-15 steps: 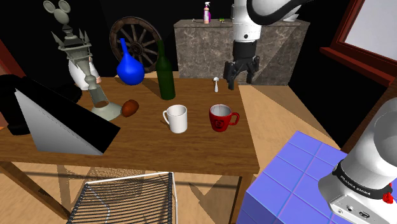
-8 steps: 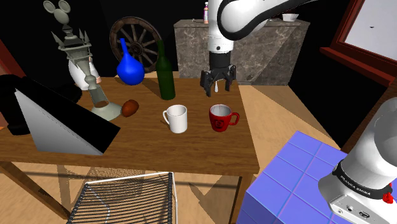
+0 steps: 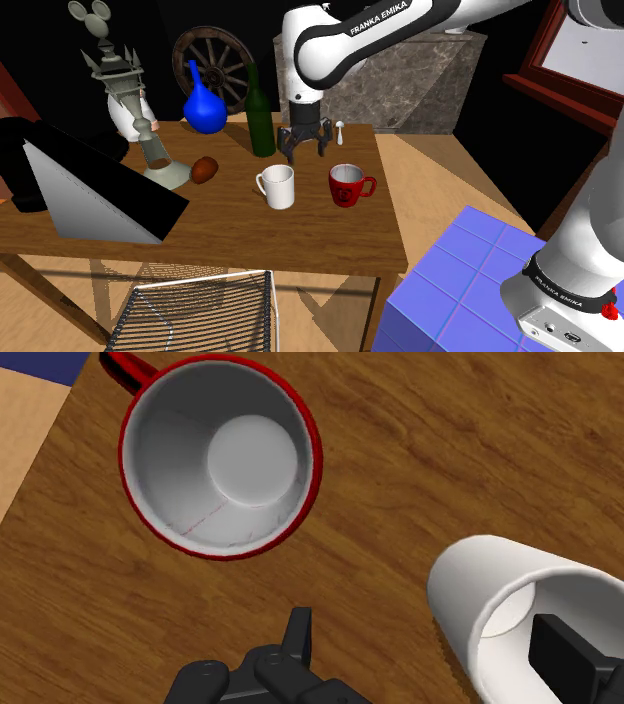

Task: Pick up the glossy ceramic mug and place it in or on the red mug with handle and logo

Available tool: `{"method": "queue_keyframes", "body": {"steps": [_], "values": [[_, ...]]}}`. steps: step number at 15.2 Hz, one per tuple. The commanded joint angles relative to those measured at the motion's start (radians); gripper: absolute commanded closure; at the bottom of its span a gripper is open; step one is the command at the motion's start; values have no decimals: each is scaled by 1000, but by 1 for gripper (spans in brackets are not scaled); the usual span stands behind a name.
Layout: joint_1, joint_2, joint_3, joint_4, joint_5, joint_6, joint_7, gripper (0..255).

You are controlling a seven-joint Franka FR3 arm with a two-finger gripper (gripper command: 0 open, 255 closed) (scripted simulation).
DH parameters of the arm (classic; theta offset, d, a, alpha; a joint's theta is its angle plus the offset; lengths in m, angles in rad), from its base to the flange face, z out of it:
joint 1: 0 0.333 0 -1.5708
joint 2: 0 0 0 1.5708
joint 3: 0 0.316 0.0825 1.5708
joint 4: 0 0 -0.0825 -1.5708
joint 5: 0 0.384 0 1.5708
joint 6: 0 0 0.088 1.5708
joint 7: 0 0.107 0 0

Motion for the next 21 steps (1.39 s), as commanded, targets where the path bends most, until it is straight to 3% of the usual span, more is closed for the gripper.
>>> {"method": "queue_keyframes", "body": {"steps": [1,3,11,18,19,21], "values": [[17,80,2,76,-17,7,29,0],[34,152,1,154,-32,3,52,0],[40,190,-2,104,-41,90,57,0],[40,190,-2,104,-41,90,57,0],[40,190,-2,104,-41,90,57,255],[40,190,-2,104,-41,90,57,255]]}}
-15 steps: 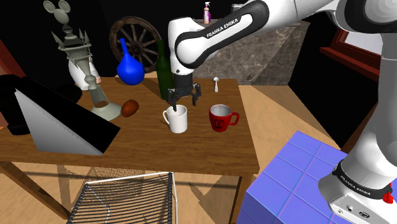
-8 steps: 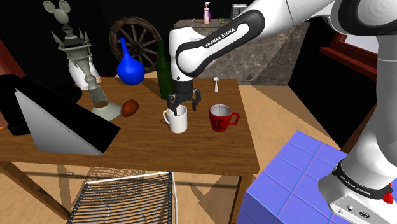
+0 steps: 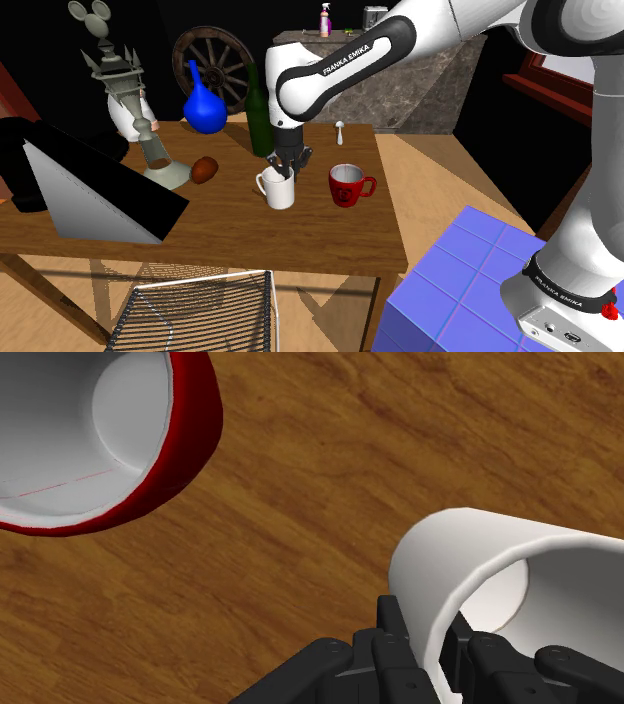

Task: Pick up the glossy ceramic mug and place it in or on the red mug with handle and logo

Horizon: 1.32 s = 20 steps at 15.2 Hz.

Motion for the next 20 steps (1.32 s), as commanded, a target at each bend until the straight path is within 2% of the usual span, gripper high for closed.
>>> {"method": "queue_keyframes", "body": {"steps": [1,7,20], "values": [[0,0,0,0,0,0,0,255],[0,0,0,0,0,0,0,255],[-4,-61,7,90,14,-150,-2,255]]}}
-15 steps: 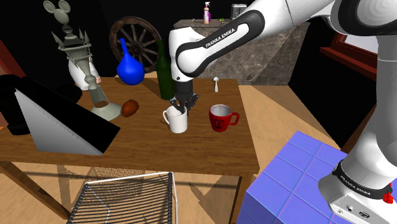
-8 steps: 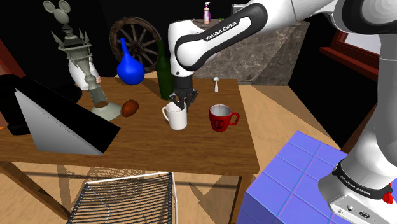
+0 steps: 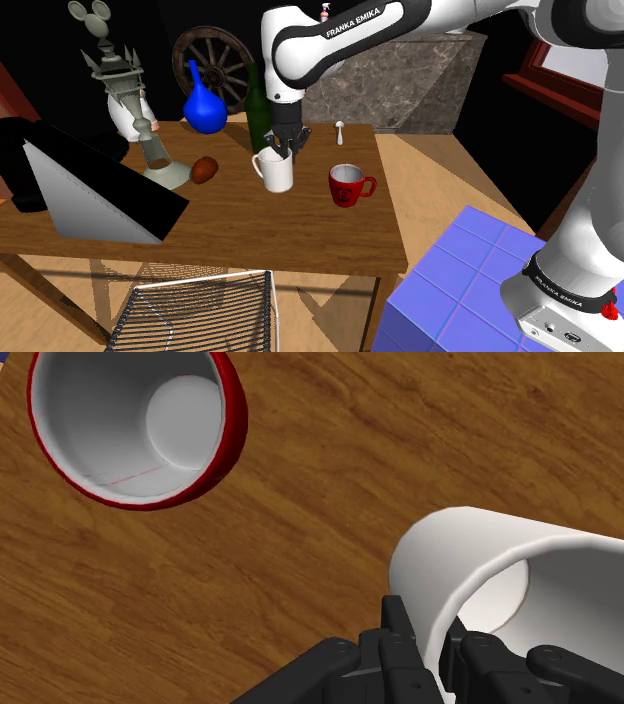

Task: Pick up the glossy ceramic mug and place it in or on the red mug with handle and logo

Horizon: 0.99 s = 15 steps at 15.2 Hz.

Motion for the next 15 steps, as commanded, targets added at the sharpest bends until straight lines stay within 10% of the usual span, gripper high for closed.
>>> {"method": "queue_keyframes", "body": {"steps": [1,15], "values": [[0,-8,1,16,2,-24,0,255],[2,-33,5,170,7,-202,4,255]]}}
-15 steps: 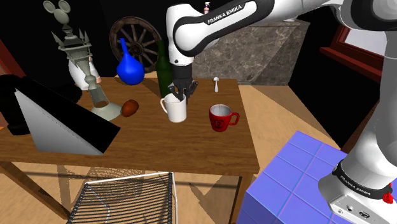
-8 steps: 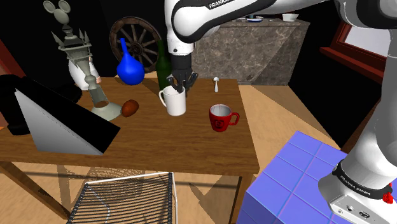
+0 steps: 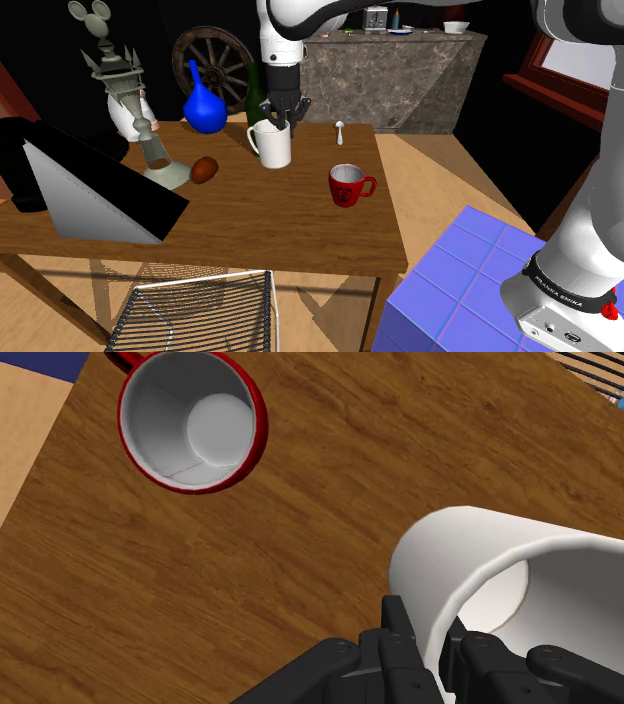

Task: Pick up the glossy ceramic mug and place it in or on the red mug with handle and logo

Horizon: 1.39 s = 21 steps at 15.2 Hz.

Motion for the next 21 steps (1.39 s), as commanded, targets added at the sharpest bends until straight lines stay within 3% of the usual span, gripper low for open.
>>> {"method": "queue_keyframes", "body": {"steps": [1,5,13,21], "values": [[2,-3,1,25,0,-28,2,255],[4,-1,2,74,0,-75,4,255],[-87,-320,-34,-307,76,-12,-125,255],[-132,-548,-96,-544,109,-9,-244,255]]}}
